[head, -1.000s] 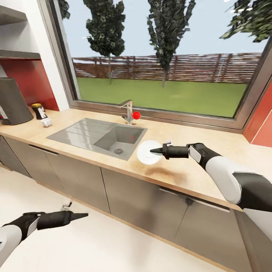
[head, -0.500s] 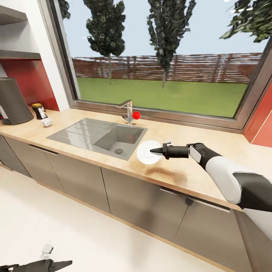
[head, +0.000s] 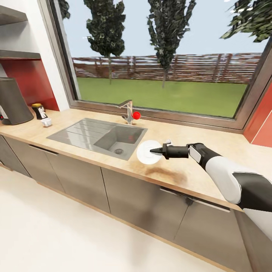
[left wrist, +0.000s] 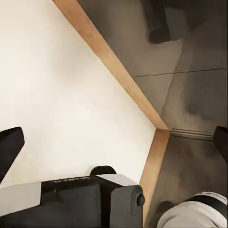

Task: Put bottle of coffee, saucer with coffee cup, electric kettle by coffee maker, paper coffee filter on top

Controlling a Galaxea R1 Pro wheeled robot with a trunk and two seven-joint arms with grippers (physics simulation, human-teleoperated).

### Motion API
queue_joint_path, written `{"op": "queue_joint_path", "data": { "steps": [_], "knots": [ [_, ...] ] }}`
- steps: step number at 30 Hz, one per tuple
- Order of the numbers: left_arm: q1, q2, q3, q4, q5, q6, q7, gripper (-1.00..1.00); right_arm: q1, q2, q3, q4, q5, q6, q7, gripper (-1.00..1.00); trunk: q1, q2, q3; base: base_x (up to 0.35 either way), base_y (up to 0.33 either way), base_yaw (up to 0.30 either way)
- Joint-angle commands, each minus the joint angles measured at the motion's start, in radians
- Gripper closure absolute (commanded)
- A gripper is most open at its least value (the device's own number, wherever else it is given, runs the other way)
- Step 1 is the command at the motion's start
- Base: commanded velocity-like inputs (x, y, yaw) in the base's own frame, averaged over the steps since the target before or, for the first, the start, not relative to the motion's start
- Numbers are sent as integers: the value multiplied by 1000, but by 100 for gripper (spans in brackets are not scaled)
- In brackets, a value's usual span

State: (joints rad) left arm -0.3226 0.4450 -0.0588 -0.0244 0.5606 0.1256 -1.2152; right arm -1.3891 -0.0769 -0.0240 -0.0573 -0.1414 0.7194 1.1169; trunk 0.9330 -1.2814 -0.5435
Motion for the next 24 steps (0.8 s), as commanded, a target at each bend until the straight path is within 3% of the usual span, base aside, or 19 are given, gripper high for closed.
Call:
{"op": "queue_joint_path", "data": {
  "steps": [1,2,3,7,24],
  "knots": [
    [5,-6,31,-1,16,10,137,-100,-1,0,-4,0,-6,12,2,100,0,-1,-1,0,0,0],
    [8,-17,71,-1,20,9,239,-100,-1,-1,-4,0,-6,12,1,100,0,-1,-1,0,0,0],
    [9,-21,87,-1,21,8,279,-100,-1,-1,-4,0,-6,12,1,100,0,-1,-1,0,0,0],
    [11,-28,112,-3,23,6,336,-100,-1,0,-4,1,-5,12,-1,100,0,-1,-1,7,6,0],
    [11,-29,117,-3,23,3,343,-100,-1,11,-5,-1,-6,14,-6,100,0,-1,-1,148,160,0]
  ]
}}
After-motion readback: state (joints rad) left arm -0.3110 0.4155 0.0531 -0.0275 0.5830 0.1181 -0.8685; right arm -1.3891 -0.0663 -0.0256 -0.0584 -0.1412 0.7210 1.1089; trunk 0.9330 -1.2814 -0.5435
